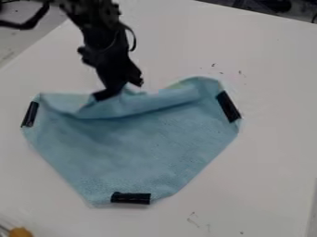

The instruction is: Fold the cloth from the top left to the bottom right

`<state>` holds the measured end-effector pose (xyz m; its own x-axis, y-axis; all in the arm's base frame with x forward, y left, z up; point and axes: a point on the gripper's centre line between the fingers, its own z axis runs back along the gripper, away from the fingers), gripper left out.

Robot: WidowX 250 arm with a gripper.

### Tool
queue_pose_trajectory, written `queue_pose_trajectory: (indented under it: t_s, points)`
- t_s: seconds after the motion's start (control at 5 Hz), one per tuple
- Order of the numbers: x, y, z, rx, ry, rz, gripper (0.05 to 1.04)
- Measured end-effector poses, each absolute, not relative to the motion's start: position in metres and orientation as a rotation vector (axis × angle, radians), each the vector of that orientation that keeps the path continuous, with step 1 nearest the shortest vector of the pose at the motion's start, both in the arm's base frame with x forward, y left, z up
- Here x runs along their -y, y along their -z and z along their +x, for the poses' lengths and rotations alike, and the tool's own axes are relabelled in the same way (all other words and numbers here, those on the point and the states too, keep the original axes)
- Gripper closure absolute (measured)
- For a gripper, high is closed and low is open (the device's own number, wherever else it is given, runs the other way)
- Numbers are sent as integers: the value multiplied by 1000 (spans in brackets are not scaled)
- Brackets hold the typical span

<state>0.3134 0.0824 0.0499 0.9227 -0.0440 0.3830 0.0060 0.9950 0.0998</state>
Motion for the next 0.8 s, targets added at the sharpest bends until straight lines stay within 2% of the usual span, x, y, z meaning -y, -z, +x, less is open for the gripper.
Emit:
queue_pose_trajectory:
  t_s: [0.2, 0.4, 0.6, 0.8]
  points:
    - [-72, -32, 294, 357, -14, 37, 994]
    - [-63, -19, 276, 307, -64, 20, 832]
    - [-50, -27, 267, 303, -85, 36, 561]
    - [-36, -37, 250, 247, -143, 64, 255]
